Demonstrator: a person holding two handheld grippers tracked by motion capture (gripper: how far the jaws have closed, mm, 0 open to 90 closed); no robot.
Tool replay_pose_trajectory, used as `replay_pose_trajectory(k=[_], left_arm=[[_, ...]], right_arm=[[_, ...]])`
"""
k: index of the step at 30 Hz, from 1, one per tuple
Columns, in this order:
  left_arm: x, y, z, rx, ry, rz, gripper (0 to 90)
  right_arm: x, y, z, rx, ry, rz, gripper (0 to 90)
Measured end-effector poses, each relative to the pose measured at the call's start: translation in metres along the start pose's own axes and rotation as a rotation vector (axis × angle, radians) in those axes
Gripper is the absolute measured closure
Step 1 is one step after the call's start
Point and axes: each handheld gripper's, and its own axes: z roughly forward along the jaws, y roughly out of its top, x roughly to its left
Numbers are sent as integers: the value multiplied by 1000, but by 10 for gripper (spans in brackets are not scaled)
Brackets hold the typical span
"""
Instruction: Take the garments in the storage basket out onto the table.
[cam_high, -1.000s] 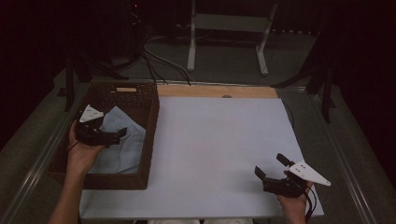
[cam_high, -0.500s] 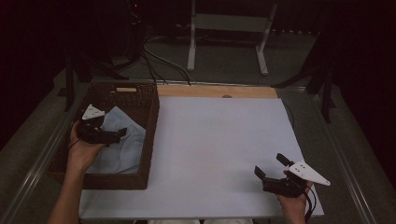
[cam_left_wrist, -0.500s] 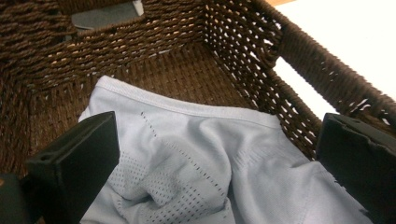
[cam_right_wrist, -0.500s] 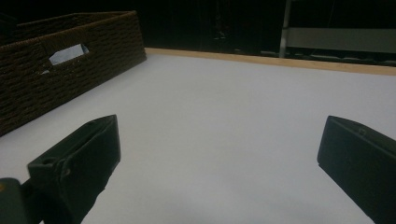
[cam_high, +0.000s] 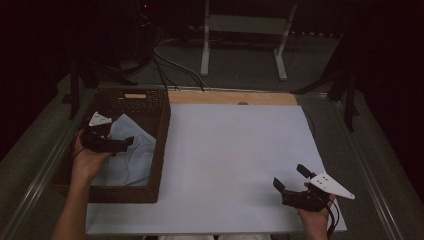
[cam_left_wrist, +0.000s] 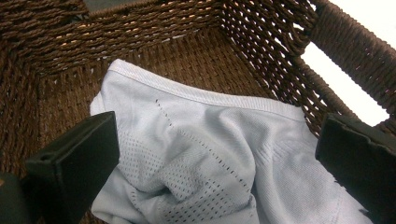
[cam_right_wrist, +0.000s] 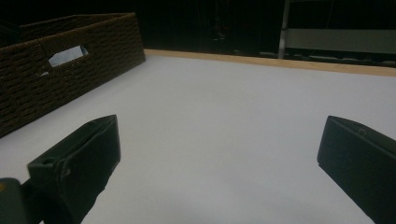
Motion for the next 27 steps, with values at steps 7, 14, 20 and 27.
replay_pose_trajectory(k=[7, 14, 20, 27], left_arm=[[2, -1, 4, 9, -12, -4, 13], [3, -2, 9, 40, -36, -8, 13], [5, -4, 14, 69, -36, -11, 13], [6, -6, 19, 128, -59, -3, 13]], right_arm=[[0, 0, 0, 0, 0, -2, 0], [0, 0, 0, -2, -1, 0, 0], [-1, 0, -1, -3, -3, 3, 0], [-1, 0, -1, -5, -4, 3, 0]])
